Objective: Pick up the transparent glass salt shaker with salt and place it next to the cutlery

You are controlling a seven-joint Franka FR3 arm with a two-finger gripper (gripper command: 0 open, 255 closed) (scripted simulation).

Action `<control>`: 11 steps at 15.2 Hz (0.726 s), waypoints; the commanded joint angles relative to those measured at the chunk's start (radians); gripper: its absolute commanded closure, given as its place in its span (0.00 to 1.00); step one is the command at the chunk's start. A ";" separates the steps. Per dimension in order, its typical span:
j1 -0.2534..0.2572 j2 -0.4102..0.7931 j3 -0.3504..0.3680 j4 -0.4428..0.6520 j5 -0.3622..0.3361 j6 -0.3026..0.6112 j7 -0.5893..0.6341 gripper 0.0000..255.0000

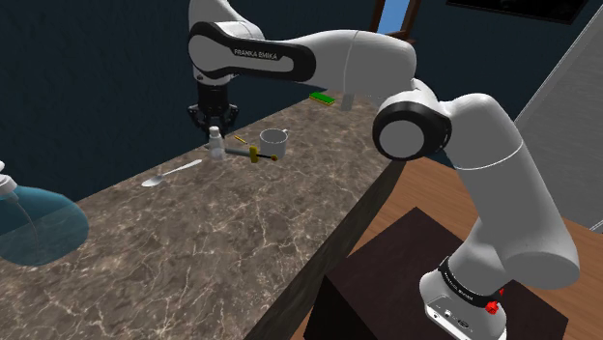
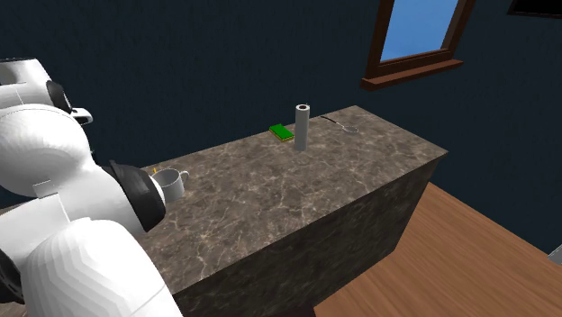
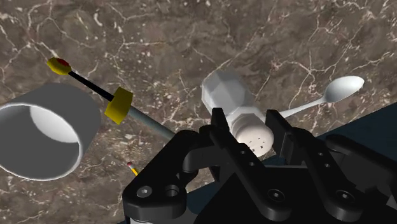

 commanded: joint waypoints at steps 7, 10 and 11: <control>-0.001 -0.018 0.000 -0.140 0.001 0.123 -0.005 1.00; -0.001 -0.018 0.000 -0.180 0.002 0.164 -0.007 1.00; -0.001 -0.018 0.000 -0.181 0.002 0.164 -0.007 1.00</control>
